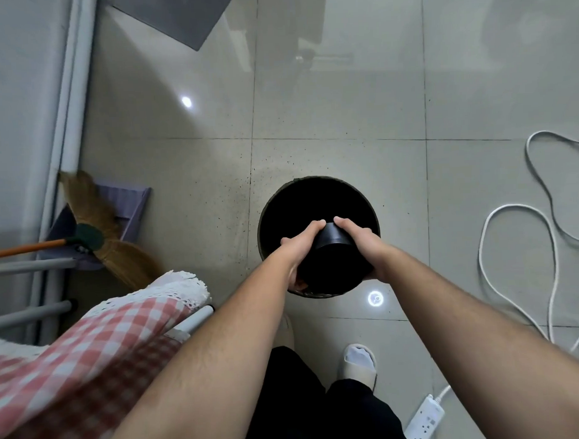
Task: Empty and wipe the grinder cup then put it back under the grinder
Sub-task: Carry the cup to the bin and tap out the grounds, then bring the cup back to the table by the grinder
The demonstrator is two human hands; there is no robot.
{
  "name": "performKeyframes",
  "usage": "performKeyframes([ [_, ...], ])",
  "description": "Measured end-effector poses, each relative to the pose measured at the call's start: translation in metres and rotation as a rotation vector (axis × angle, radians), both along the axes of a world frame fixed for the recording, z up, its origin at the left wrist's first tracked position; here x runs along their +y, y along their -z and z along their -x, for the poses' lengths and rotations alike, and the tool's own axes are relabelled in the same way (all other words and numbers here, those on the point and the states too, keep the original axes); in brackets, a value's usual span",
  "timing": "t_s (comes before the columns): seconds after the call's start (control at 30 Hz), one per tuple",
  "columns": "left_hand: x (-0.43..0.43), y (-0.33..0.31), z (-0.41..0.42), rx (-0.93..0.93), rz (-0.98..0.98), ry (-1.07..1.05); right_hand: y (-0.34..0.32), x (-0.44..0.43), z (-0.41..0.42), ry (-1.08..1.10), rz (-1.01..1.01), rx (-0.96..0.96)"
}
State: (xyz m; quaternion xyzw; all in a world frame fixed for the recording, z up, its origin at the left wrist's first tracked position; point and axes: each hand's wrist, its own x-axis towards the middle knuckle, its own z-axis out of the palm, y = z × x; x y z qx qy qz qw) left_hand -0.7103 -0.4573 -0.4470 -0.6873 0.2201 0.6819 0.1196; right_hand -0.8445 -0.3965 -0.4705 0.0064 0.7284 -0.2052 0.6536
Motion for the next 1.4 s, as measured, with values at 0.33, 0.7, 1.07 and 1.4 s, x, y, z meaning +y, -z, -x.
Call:
performKeyframes([
  [0.33, 0.018, -0.056, -0.04, 0.217, 0.175, 0.156, -0.067, 0.029, 0.001, -0.177, 0.224, -0.018],
  [0.7, 0.054, -0.194, -0.074, 0.422, 0.662, 0.136, -0.234, 0.046, -0.007, -0.496, 0.572, 0.2],
  [1.07, 0.1, -0.357, -0.143, 0.256, 1.252, -0.046, -0.393, 0.037, -0.076, -0.762, 1.05, 0.345],
  [1.4, 0.198, -0.44, -0.311, -0.116, 1.482, -0.356, -0.478, 0.045, -0.264, -1.176, 1.37, 0.151],
])
